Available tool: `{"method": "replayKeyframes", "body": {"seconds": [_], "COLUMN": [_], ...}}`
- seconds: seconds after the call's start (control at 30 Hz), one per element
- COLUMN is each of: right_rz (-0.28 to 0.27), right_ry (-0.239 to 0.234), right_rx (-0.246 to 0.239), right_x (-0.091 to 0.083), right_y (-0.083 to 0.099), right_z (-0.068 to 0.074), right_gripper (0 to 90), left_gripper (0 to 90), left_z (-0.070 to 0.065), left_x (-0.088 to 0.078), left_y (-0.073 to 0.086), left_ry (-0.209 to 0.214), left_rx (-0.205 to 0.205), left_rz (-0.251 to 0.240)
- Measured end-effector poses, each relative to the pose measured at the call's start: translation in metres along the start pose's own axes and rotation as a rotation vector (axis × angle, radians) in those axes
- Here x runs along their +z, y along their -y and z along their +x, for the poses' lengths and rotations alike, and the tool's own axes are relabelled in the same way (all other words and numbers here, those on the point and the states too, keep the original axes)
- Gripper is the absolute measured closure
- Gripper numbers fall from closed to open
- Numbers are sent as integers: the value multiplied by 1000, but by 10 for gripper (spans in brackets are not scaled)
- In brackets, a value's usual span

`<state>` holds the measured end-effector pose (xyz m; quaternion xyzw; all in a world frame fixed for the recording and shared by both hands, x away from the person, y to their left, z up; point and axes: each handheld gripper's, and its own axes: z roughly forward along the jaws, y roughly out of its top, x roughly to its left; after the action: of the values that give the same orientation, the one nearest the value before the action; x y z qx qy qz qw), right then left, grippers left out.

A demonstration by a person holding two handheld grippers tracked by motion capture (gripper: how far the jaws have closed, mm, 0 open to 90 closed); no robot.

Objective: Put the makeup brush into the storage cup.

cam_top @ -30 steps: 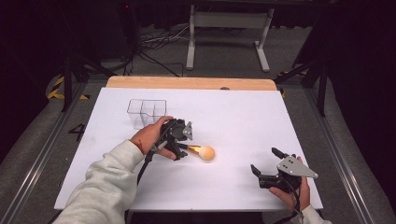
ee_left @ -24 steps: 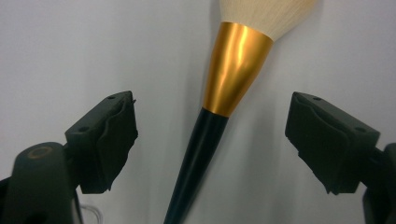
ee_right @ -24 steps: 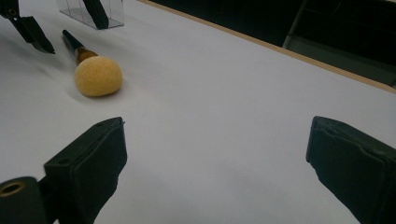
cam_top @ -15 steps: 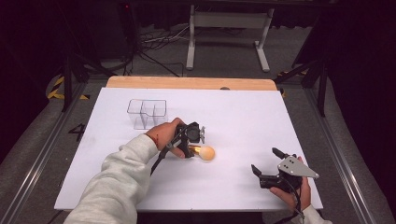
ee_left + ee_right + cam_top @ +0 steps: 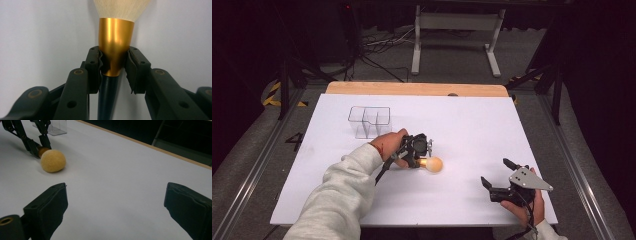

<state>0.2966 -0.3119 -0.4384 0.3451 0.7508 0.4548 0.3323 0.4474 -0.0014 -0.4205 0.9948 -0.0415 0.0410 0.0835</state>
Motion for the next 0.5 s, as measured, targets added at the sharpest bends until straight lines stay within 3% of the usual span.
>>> {"method": "replayKeyframes", "body": {"seconds": [0.23,0.37,0.5], "right_rz": [-2,-1,-6], "right_ry": [7,10,13], "right_rx": [5,6,7], "right_x": [-1,-1,-2], "right_y": [0,0,-1], "right_z": [-1,-1,-1], "right_gripper": [58,58,57], "left_gripper": [673,675,676], "left_z": [-6,-11,-15], "left_x": [-6,-17,-26], "left_y": [6,10,12], "left_ry": [-43,-62,-86], "left_rx": [23,28,42], "left_rz": [0,-41,-49]}}
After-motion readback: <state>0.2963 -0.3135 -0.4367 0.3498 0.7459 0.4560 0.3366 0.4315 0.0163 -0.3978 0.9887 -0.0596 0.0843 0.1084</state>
